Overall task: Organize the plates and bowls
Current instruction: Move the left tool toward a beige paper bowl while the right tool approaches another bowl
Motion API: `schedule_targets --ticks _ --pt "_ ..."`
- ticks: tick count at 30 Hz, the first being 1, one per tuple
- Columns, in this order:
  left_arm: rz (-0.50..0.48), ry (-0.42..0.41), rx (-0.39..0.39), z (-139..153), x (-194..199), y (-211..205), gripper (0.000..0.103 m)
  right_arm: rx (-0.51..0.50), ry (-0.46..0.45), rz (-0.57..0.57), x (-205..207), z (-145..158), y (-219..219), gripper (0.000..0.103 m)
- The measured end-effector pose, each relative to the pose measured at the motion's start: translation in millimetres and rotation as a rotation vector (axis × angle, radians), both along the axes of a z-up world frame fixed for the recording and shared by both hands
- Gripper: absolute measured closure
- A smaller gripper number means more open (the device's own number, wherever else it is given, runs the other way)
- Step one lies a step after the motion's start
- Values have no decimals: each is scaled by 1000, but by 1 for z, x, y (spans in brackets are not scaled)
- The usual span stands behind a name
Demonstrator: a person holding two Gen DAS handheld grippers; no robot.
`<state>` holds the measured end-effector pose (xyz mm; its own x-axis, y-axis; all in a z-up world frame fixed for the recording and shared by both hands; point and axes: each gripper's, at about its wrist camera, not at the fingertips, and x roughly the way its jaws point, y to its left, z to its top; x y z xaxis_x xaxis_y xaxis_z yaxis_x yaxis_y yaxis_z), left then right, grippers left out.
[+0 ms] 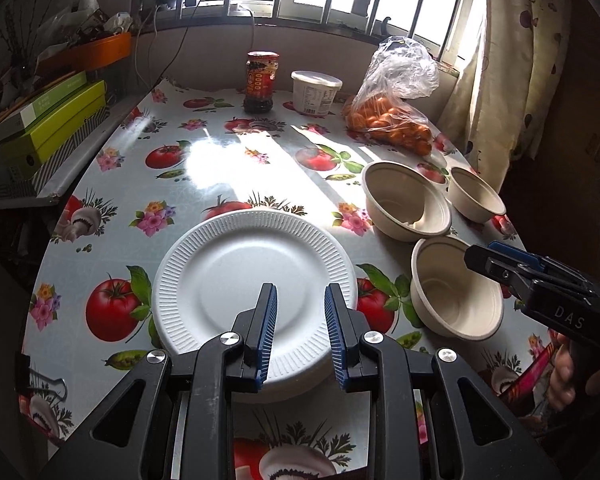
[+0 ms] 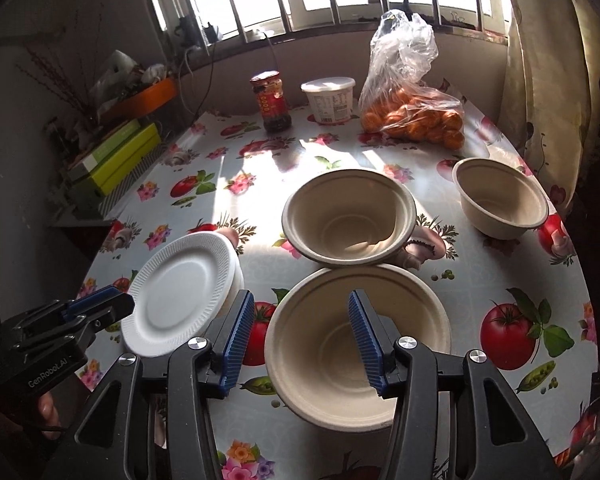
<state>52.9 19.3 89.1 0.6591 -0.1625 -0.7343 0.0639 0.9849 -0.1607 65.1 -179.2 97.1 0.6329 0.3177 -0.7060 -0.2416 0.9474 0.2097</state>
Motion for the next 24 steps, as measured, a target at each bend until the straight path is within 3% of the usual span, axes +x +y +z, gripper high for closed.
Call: schedule_targets --ticks 16,24 --pt "-131 47 -52 -14 18 -50 77 -8 -2 -136 -8 -10 -55 54" --pt "-184 92 -98 -27 32 -72 77 0 42 -177 -6 -32 -77 54"
